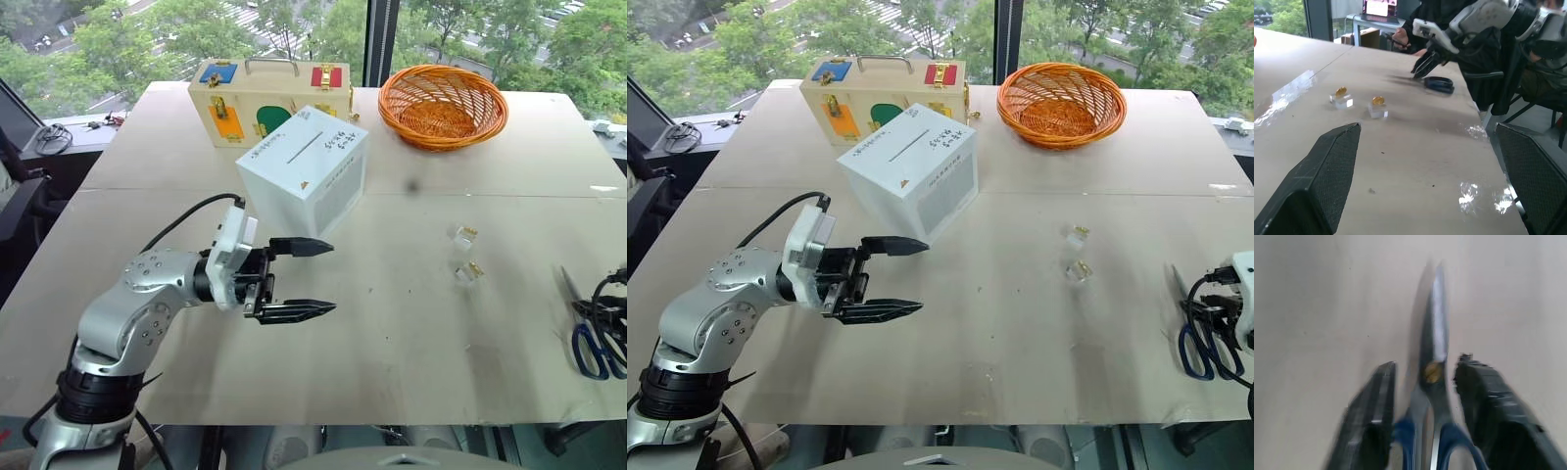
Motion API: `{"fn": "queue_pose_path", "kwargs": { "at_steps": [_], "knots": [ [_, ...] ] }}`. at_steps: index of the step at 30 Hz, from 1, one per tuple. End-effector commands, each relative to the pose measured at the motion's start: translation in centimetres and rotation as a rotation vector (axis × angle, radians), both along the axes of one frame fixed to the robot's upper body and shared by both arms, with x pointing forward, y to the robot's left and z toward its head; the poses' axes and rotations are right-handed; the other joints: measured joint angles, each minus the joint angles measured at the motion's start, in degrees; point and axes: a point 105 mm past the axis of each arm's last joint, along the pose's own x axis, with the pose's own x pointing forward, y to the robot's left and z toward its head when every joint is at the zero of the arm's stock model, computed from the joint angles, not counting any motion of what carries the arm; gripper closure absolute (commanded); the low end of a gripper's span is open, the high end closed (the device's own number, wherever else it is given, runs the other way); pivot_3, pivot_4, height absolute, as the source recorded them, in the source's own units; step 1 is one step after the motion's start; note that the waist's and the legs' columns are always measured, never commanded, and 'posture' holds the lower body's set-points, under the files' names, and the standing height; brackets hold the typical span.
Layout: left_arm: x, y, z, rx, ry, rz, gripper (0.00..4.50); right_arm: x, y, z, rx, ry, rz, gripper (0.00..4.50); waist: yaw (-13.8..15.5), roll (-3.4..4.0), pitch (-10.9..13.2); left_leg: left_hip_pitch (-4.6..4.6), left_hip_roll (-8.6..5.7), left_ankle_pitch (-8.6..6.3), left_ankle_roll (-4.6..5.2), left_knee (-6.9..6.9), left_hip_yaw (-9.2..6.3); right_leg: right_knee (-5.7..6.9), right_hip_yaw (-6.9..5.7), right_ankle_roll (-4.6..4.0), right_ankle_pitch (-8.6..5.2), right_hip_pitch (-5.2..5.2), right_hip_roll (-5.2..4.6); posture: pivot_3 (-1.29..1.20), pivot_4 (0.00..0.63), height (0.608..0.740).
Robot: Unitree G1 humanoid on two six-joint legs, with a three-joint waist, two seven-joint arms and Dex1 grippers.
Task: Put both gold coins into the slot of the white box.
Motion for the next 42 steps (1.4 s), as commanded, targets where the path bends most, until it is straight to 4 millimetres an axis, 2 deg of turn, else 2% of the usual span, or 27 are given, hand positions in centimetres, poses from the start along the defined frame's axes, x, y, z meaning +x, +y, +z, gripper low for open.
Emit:
{"fn": "queue_pose_path", "kwargs": {
  "at_steps": [1, 3, 4, 6, 8, 12, 13, 15, 16, 24, 26, 27, 28, 42],
  "knots": [
    [-0.9, -0.7, 1.1, -0.035, -0.024, -0.063, 0.00, -1.0, 1.0, 2.5, -0.051, -0.078, 0.059, 0.82, 0.3, 0.01, 0.0, 0.00, 0.00, 0.00, 0.00, -0.03, -0.01, 0.00, -0.01, 0.00, 0.00, 0.00, 0.00, 0.00, 0.150, 0.740],
    [-1.0, -0.7, 1.2, -0.039, -0.022, -0.070, 0.00, -1.0, 2.3, 3.9, -0.044, -0.143, 0.101, 0.19, 0.3, 0.06, 0.0, -0.05, 0.00, 0.00, 0.00, -0.08, -0.09, 0.00, -0.07, 0.02, -0.02, -0.03, 0.02, 0.00, 0.150, 0.740],
    [-0.9, -0.8, 1.2, -0.044, -0.018, -0.070, 0.00, -0.7, 3.6, 4.9, -0.028, -0.192, 0.134, 0.06, 0.2, 0.07, 0.0, -0.04, 0.02, 0.00, -0.01, -0.08, -0.12, 0.00, -0.08, 0.05, -0.03, -0.02, 0.06, 0.00, 0.150, 0.740],
    [-0.4, -0.9, 1.0, -0.041, -0.015, -0.055, 0.00, 0.1, 7.5, 6.4, 0.016, -0.270, 0.242, 0.06, -0.5, 0.03, 0.0, 0.04, 0.05, 0.00, -0.01, -0.06, -0.04, 0.01, 0.00, 0.16, -0.09, -0.01, 0.09, 0.00, 0.150, 0.740],
    [0.3, -1.0, 0.8, -0.039, -0.010, -0.018, 0.00, 1.0, 10.4, 6.6, 0.033, -0.295, 0.313, 0.06, -0.8, 0.03, 0.0, 0.12, 0.07, 0.00, -0.01, -0.01, -0.06, 0.04, 0.08, 0.12, -0.01, 0.02, 0.16, 0.00, 0.150, 0.740],
    [0.7, -1.3, 0.4, -0.015, -0.025, 0.005, 0.00, 2.3, 14.1, 5.5, 0.076, -0.292, 0.405, 0.06, -0.9, -0.24, -0.1, 0.16, 0.10, 0.00, -0.01, 0.11, -0.14, 0.17, 0.12, 0.06, 0.02, 0.04, 0.21, 0.00, 0.150, 0.740],
    [0.6, -1.4, 0.4, -0.014, -0.027, 0.005, 0.00, 2.5, 14.5, 5.1, 0.087, -0.284, 0.404, 0.44, -0.8, -0.22, -0.1, 0.12, 0.10, 0.00, -0.01, 0.09, -0.13, 0.18, 0.14, 0.05, 0.01, 0.02, 0.14, 0.00, 0.150, 0.740],
    [0.5, -1.5, 0.3, -0.011, -0.031, 0.006, 0.00, 3.0, 14.9, 4.4, 0.093, -0.268, 0.403, 0.80, -0.5, -0.21, -0.1, 0.07, 0.08, 0.00, -0.02, 0.06, -0.10, 0.17, 0.14, -0.16, 0.12, 0.00, 0.06, 0.00, 0.150, 0.740],
    [0.4, -1.5, 0.3, -0.009, -0.033, 0.006, 0.00, 3.2, 15.0, 4.1, 0.075, -0.259, 0.406, 1.25, -0.4, -0.20, 0.0, -0.01, 0.07, 0.00, -0.02, 0.06, -0.07, 0.12, 0.17, -0.16, 0.13, -0.04, 0.05, 0.00, 0.150, 0.740],
    [0.1, -1.7, 0.6, -0.008, -0.049, 0.020, 0.00, 4.7, 14.4, 2.2, -0.003, -0.198, 0.392, 1.25, 0.0, -0.21, -0.1, -0.10, -0.01, 0.00, -0.01, 0.06, -0.04, -0.01, 0.21, -0.10, 0.09, -0.07, 0.07, 0.00, 0.150, 0.740],
    [0.1, -1.7, 0.6, -0.007, -0.053, 0.027, 0.00, 5.0, 14.3, 2.0, -0.010, -0.195, 0.383, 1.80, 0.1, -0.20, 0.0, -0.08, -0.01, 0.00, -0.01, 0.06, -0.07, 0.01, 0.17, -0.10, 0.10, -0.06, 0.10, 0.00, 0.150, 0.740],
    [0.2, -1.7, 0.6, -0.007, -0.053, 0.032, 0.00, 5.1, 14.2, 2.0, -0.014, -0.196, 0.380, 1.86, 0.1, -0.20, 0.0, -0.06, -0.01, 0.00, -0.01, 0.06, -0.07, 0.04, 0.17, -0.10, 0.10, -0.06, 0.10, 0.00, 0.150, 0.740],
    [0.2, -1.6, 0.6, -0.007, -0.053, 0.038, 0.00, 5.1, 14.1, 2.1, -0.019, -0.197, 0.376, 2.40, 0.1, -0.21, 0.0, -0.06, -0.01, 0.00, -0.01, 0.06, -0.07, 0.06, 0.17, -0.10, 0.10, -0.06, 0.10, 0.00, 0.150, 0.740],
    [-0.1, -1.5, 0.2, -0.001, -0.054, 0.056, 0.00, 5.2, 13.8, 2.1, -0.037, -0.188, 0.378, 2.40, 0.0, -0.21, -0.1, 0.00, 0.00, 0.00, -0.01, 0.10, -0.04, 0.19, 0.19, -0.10, 0.10, -0.06, 0.09, 0.00, 0.150, 0.740]
  ]
}}
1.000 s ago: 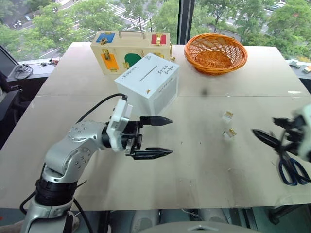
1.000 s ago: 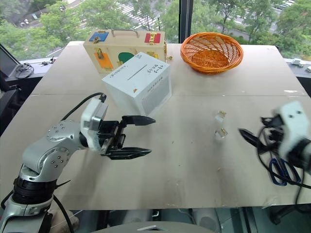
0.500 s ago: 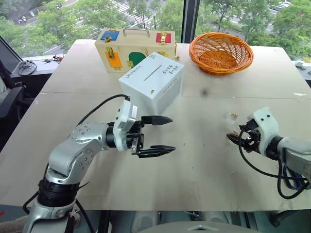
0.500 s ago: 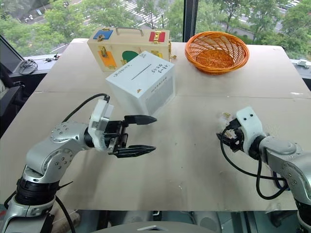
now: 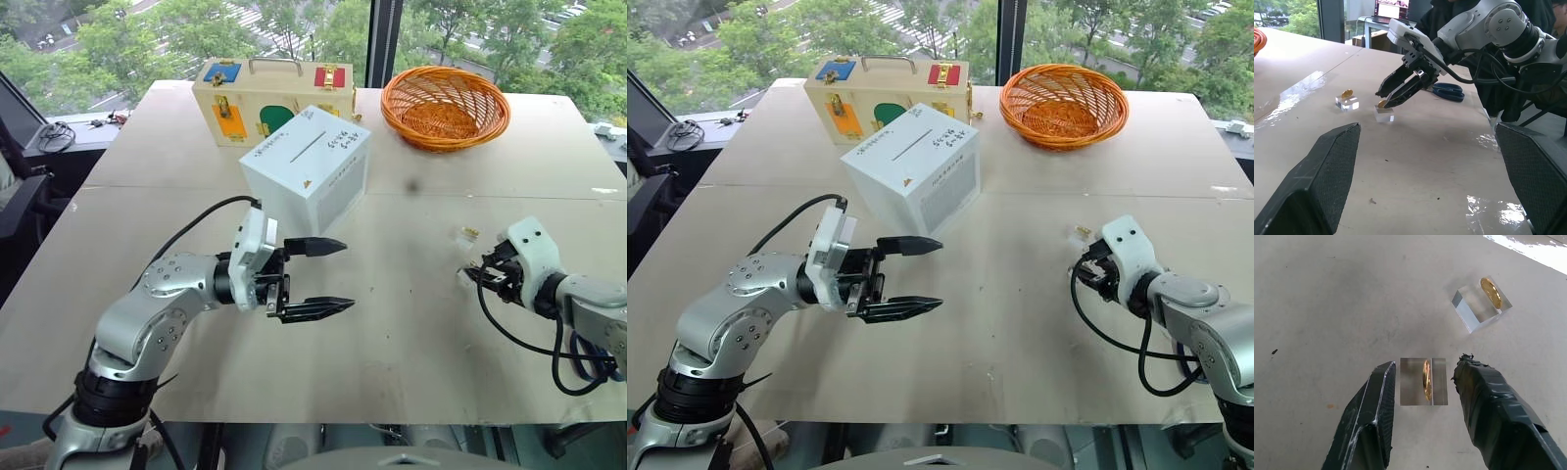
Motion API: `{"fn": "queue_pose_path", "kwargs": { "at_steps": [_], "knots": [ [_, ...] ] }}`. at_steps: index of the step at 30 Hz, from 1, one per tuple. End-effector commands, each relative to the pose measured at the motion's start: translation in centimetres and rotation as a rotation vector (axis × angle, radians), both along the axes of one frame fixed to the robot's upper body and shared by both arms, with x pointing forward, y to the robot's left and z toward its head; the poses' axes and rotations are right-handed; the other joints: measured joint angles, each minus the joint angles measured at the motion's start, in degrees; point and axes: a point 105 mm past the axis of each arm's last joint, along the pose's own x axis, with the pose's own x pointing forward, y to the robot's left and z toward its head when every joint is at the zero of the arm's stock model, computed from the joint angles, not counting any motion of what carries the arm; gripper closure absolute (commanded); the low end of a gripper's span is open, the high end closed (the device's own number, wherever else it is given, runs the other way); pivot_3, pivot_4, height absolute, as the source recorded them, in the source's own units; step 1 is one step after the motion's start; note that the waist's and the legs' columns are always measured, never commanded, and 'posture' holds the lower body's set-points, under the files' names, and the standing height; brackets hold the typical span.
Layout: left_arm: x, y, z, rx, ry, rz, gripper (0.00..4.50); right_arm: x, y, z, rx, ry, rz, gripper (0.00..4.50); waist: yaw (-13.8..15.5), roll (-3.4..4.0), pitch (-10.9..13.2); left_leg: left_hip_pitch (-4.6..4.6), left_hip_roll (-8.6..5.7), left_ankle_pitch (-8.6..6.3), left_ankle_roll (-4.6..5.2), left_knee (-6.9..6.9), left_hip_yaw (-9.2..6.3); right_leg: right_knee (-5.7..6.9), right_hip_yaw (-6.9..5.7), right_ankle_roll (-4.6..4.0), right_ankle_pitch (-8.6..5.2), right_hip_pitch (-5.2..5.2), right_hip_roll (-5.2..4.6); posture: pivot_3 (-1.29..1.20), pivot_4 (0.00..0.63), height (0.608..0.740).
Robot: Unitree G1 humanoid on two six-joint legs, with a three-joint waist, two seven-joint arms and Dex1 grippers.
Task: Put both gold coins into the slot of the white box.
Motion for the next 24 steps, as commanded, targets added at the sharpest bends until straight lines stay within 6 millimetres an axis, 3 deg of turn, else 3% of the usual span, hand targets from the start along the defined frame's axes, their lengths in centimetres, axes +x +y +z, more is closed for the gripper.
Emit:
{"fn": "queue_pose_path", "kwargs": {
  "at_steps": [1, 5, 24],
  "knots": [
    [-0.5, -0.1, 1.0, -0.005, -0.063, -0.014, 0.00, 0.2, -0.1, 1.0, -0.012, -0.041, 0.007, 2.93, 0.0, 0.00, 0.0, 0.00, 0.00, 0.00, 0.00, 0.00, 0.00, 0.00, 0.00, 0.00, 0.00, 0.00, 0.00, 0.00, 0.150, 0.740],
    [-0.4, 0.0, 1.1, -0.005, -0.067, -0.016, 0.00, 0.1, -0.1, 0.6, -0.012, -0.027, 0.008, 4.46, 0.0, 0.00, 0.0, 0.00, 0.00, 0.00, 0.00, 0.00, -0.01, 0.01, 0.00, 0.00, 0.00, 0.00, 0.01, 0.00, 0.150, 0.740],
    [0.1, -0.3, 1.4, -0.023, -0.059, -0.011, 0.00, 0.0, -0.2, 1.5, -0.008, -0.051, 0.019, 4.46, 0.0, 0.00, 0.0, 0.01, -0.01, 0.00, 0.00, 0.00, 0.00, 0.02, 0.00, 0.00, 0.00, 0.00, 0.01, 0.00, 0.150, 0.740]
  ]
}}
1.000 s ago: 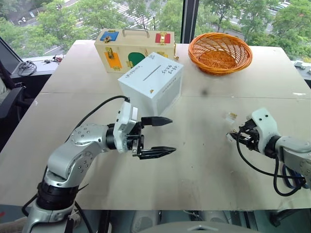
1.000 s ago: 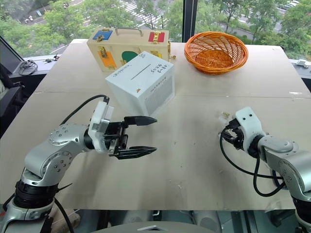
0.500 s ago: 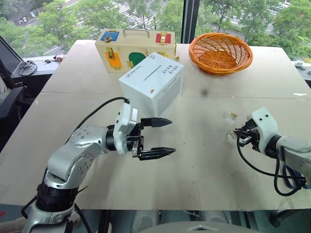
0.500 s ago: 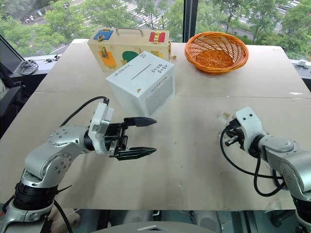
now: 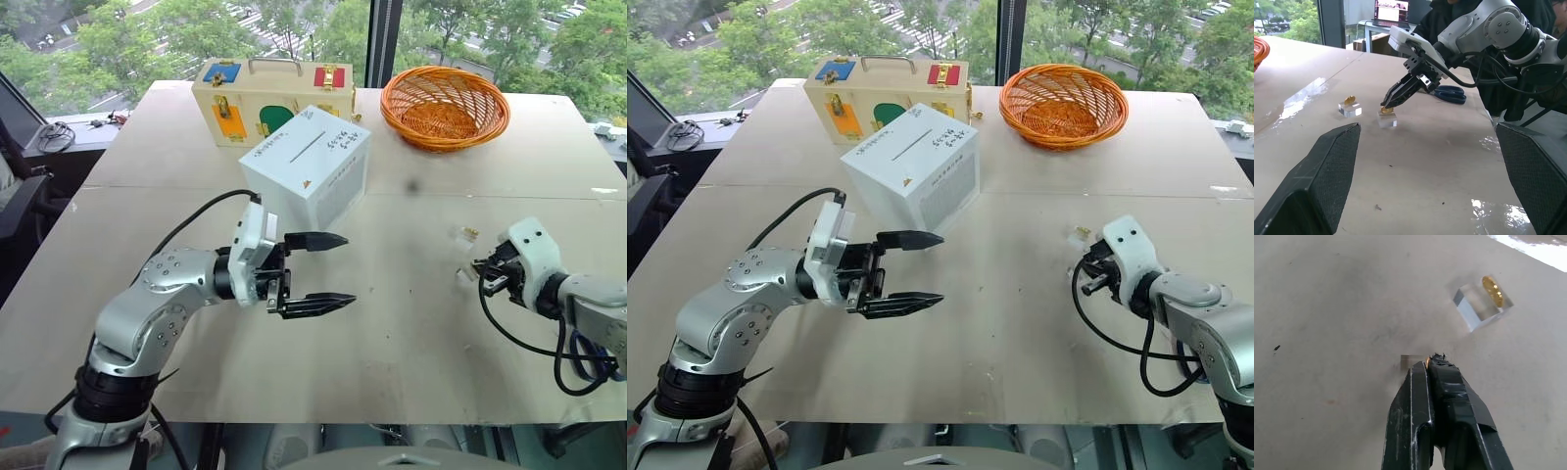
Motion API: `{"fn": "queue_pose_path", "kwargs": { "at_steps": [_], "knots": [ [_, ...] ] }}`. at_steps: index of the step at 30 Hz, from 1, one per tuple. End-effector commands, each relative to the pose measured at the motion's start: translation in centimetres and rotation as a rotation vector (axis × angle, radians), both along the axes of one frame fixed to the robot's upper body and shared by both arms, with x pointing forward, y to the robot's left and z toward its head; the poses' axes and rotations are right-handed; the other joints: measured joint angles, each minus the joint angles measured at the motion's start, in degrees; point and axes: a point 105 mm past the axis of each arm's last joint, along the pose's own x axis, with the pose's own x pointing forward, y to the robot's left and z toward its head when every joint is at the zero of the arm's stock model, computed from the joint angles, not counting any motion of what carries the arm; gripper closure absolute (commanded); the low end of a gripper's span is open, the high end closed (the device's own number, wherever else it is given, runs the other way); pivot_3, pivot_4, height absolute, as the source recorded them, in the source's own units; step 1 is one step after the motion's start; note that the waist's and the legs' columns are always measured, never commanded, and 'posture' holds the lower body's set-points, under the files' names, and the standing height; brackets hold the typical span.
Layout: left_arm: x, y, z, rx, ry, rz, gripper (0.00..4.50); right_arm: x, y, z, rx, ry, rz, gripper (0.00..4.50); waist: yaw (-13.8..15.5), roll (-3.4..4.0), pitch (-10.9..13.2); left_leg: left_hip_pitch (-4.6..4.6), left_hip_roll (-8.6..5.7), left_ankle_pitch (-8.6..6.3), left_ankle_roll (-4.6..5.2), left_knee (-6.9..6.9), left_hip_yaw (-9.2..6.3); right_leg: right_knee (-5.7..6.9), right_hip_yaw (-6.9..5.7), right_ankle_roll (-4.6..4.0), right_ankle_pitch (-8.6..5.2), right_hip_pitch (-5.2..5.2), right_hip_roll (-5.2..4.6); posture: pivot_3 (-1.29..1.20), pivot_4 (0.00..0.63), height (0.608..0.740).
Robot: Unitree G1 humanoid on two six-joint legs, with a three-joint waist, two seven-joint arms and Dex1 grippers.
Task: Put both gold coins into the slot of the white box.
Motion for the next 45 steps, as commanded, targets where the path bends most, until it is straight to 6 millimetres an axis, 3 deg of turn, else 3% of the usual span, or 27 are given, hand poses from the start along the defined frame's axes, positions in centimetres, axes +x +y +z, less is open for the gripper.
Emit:
{"fn": "queue_pose_path", "kwargs": {
  "at_steps": [1, 11, 15, 22, 25, 30, 35, 45],
  "knots": [
    [-0.2, -0.1, 0.8, -0.017, -0.029, -0.013, 0.00, 0.0, 0.0, 1.3, -0.005, -0.052, 0.009, 4.46, 0.0, 0.00, 0.0, 0.00, 0.00, 0.00, 0.00, 0.00, 0.00, 0.00, 0.00, 0.00, 0.00, 0.00, 0.00, 0.00, 0.150, 0.740],
    [-0.2, -0.3, 1.1, -0.029, -0.019, -0.008, 0.00, -0.5, 0.5, 3.0, 0.060, -0.082, 0.030, 4.46, 0.0, 0.00, 0.0, 0.00, 0.00, 0.00, 0.00, 0.00, 0.00, 0.01, 0.00, 0.00, 0.00, 0.00, 0.00, 0.00, 0.150, 0.740],
    [0.2, -0.6, 1.8, -0.084, 0.049, 0.001, 0.00, -1.3, 1.7, 5.3, 0.163, -0.131, 0.107, 4.46, 0.0, 0.00, 0.0, 0.00, 0.01, 0.00, 0.00, 0.00, -0.02, 0.03, 0.00, 0.00, 0.00, 0.00, 0.00, 0.00, 0.150, 0.740],
    [1.1, -1.7, 4.1, -0.191, 0.190, -0.044, 0.00, -3.6, 5.4, 10.3, 0.416, -0.208, 0.382, 4.46, 0.0, -0.01, 0.0, 0.06, 0.00, 0.00, 0.01, 0.04, -0.05, 0.16, 0.00, 0.02, 0.00, 0.03, 0.02, 0.00, 0.150, 0.740],
    [1.6, -2.6, 5.1, -0.217, 0.199, -0.084, 0.78, -4.7, 7.2, 12.6, 0.483, -0.230, 0.514, 4.50, 0.0, -0.01, 0.0, 0.07, -0.02, 0.00, 0.00, 0.03, -0.04, 0.21, 0.01, 0.01, 0.00, 0.02, 0.02, 0.00, 0.150, 0.740],
    [2.1, -3.5, 5.9, -0.223, 0.200, -0.143, 0.78, -5.7, 8.7, 14.6, 0.538, -0.225, 0.591, 4.50, 0.0, -0.05, 0.0, 0.07, -0.06, 0.01, 0.01, 0.04, -0.04, 0.23, 0.03, -0.01, 0.00, 0.03, 0.02, 0.00, 0.150, 0.740],
    [1.8, -4.3, 5.9, -0.204, 0.187, -0.196, 2.14, -6.1, 9.7, 15.4, 0.555, -0.209, 0.613, 4.50, -0.1, -0.05, 0.0, 0.06, -0.06, 0.01, 0.01, 0.03, -0.01, 0.21, 0.06, -0.01, 0.00, 0.02, 0.02, 0.00, 0.150, 0.740],
    [1.8, -5.0, 6.2, -0.201, 0.168, -0.253, 2.14, -6.5, 10.5, 15.7, 0.557, -0.196, 0.639, 4.50, 0.0, -0.06, 0.0, 0.03, -0.03, 0.01, 0.01, 0.05, -0.02, 0.18, 0.05, -0.01, 0.00, 0.01, 0.01, 0.00, 0.150, 0.740]
  ]
}}
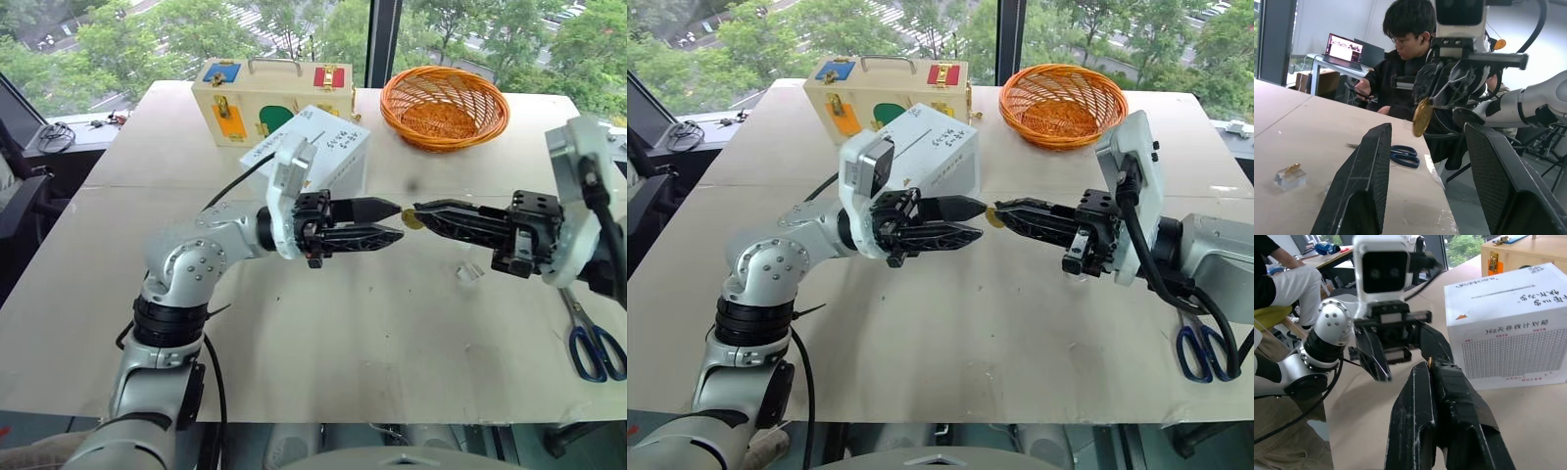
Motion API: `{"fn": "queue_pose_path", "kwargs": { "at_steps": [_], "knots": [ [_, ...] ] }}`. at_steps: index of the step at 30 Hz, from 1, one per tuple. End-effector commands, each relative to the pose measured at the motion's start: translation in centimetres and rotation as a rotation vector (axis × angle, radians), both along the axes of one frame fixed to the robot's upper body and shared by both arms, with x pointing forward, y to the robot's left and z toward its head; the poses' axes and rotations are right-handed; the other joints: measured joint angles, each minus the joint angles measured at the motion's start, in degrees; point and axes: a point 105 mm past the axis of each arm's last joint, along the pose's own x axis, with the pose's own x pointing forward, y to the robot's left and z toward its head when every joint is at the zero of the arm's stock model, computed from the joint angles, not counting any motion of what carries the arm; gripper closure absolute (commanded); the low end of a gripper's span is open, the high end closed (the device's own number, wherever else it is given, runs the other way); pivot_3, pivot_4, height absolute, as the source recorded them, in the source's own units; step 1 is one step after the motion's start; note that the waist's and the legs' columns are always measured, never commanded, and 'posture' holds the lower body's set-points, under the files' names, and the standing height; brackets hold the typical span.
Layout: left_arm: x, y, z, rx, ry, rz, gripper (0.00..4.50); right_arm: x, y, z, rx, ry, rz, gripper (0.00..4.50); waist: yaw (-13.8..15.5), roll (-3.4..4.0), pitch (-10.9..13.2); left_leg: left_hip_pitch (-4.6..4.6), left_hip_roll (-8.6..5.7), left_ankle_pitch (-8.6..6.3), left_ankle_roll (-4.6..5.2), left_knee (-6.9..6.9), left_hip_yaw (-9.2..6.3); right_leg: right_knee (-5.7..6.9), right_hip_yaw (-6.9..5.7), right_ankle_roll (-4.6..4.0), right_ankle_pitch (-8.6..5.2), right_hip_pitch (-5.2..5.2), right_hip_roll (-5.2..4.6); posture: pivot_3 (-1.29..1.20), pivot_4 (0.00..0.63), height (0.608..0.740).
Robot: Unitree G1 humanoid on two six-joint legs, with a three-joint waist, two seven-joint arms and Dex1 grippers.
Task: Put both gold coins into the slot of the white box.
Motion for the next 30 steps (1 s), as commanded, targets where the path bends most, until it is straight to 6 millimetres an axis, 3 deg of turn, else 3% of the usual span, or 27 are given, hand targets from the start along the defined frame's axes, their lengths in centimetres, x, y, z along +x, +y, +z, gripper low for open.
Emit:
{"fn": "queue_pose_path", "kwargs": {
  "at_steps": [1, 5, 8, 11, 12, 22, 25, 30],
  "knots": [
    [-0.2, -0.2, 1.0, -0.017, -0.048, -0.021, 2.14, -0.5, 0.3, 1.0, 0.028, -0.031, 0.022, 4.50, 0.0, 0.00, 0.0, 0.00, 0.00, 0.00, 0.00, 0.00, 0.00, -0.01, 0.00, 0.00, 0.00, 0.00, 0.00, 0.00, 0.150, 0.740],
    [-0.2, -0.3, 1.1, -0.024, -0.048, -0.025, 2.14, -0.7, 0.3, 1.0, 0.028, -0.031, 0.030, 4.50, 0.0, 0.00, 0.0, -0.01, 0.02, 0.00, 0.00, 0.00, 0.00, -0.02, 0.00, 0.00, 0.00, 0.00, 0.00, 0.00, 0.150, 0.740],
    [-0.4, -0.4, 1.3, -0.037, -0.039, -0.044, 2.92, -0.9, 0.6, 1.0, 0.032, -0.026, 0.045, 4.50, 0.0, 0.00, 0.0, -0.01, 0.02, 0.00, 0.00, 0.00, -0.01, -0.02, 0.00, 0.00, 0.00, 0.00, -0.01, 0.00, 0.150, 0.740],
    [-0.4, -0.5, 1.7, -0.057, -0.033, -0.052, 4.30, -1.1, 0.7, 0.9, 0.032, -0.019, 0.053, 4.50, 0.0, 0.00, 0.0, -0.01, 0.03, 0.00, 0.00, 0.00, -0.01, -0.02, 0.00, 0.00, 0.00, 0.00, -0.01, 0.00, 0.150, 0.740],
    [-0.4, -0.5, 1.8, -0.062, -0.029, -0.052, 4.41, -1.1, 0.7, 0.8, 0.031, -0.016, 0.053, 4.50, 0.0, 0.00, 0.0, -0.01, 0.03, 0.00, 0.00, 0.00, 0.00, -0.02, 0.00, 0.00, 0.00, 0.00, -0.02, 0.00, 0.150, 0.740],
    [-0.2, 0.0, 2.0, -0.077, -0.010, -0.042, 4.41, -1.0, 0.6, 0.9, 0.047, -0.048, 0.028, 4.50, 0.0, 0.00, 0.0, -0.02, 0.05, 0.00, 0.00, 0.00, -0.02, -0.02, -0.01, 0.00, 0.00, -0.01, -0.02, 0.00, 0.150, 0.740],
    [0.4, 1.2, 2.5, -0.079, 0.001, 0.016, 4.50, -0.1, -0.6, 1.8, 0.069, -0.124, -0.043, 3.67, 0.0, 0.00, 0.0, -0.02, 0.04, 0.00, 0.00, 0.00, -0.02, -0.02, -0.01, 0.00, 0.00, -0.01, -0.01, 0.00, 0.150, 0.740],
    [1.6, 3.6, 3.9, -0.071, 0.009, 0.132, 4.50, 0.1, -1.4, 1.8, 0.001, -0.201, -0.074, 1.59, 0.0, -0.01, 0.0, -0.02, 0.06, 0.00, 0.00, 0.00, -0.01, -0.02, -0.01, 0.01, 0.00, -0.01, -0.01, 0.00, 0.150, 0.740]
  ]
}}
